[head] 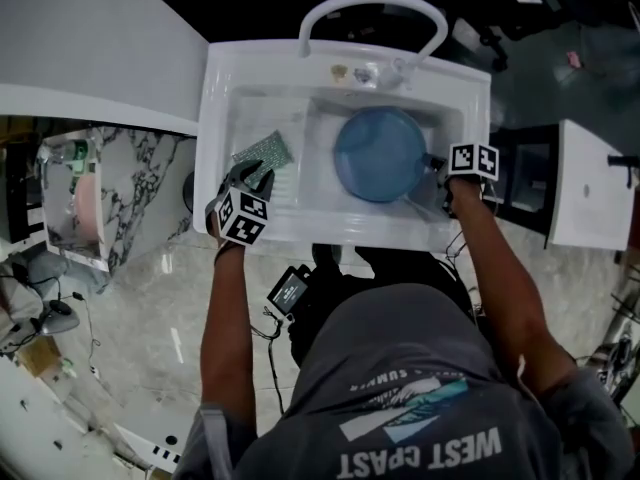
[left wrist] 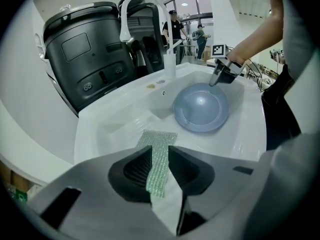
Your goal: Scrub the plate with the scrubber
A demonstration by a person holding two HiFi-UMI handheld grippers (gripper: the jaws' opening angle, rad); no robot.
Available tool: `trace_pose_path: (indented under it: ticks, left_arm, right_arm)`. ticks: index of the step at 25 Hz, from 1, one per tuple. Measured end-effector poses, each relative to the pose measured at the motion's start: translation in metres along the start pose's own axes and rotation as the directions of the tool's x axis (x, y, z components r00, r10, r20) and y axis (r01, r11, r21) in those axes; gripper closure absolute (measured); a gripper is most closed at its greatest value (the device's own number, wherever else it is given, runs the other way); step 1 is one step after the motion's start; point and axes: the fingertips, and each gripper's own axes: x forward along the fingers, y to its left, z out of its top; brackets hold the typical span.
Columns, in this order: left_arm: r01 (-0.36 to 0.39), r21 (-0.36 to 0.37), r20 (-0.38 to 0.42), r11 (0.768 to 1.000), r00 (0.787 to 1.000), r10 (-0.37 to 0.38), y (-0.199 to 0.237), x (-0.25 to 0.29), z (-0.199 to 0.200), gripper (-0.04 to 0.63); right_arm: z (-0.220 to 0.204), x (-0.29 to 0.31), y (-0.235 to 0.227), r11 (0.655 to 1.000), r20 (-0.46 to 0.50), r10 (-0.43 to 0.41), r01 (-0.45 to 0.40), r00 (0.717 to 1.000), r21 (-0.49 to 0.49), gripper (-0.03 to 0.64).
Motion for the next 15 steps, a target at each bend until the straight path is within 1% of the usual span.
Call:
trace_pose_path:
  ticks: [3,6,12,15]
  left_arm:
    - [-0.022,0.010,0.026,1.000,0.999,0.022,0.004,-0.012,0.009,0.495]
    - [-0.041,0.012,0.071,0.999,0.997,0.040,0.005,-0.029,0.023,0.508]
    - [-0.074,-0.042,0.189,0.996,0.979,0.081,0.006,-0.070,0.049,0.529]
    - [-0.090,-0.052,0.230,0.995,0.968,0.100,0.007,-0.089,0.057,0.544]
  right_arm:
    - [0.000,0.006,-0.001,0.999,0.000,-0.033,0.033,0.999,-0.004,0.566]
    - [-0.002,0.010,-0.006,0.998,0.000,-0.066,0.066,0.998,0.004,0.568]
    - [-0.007,0.016,-0.014,0.994,-0.002,-0.103,0.103,0.995,0.041,0.568]
    - [-0.008,0.016,-0.016,0.992,0.002,-0.117,0.117,0.993,0.047,0.568]
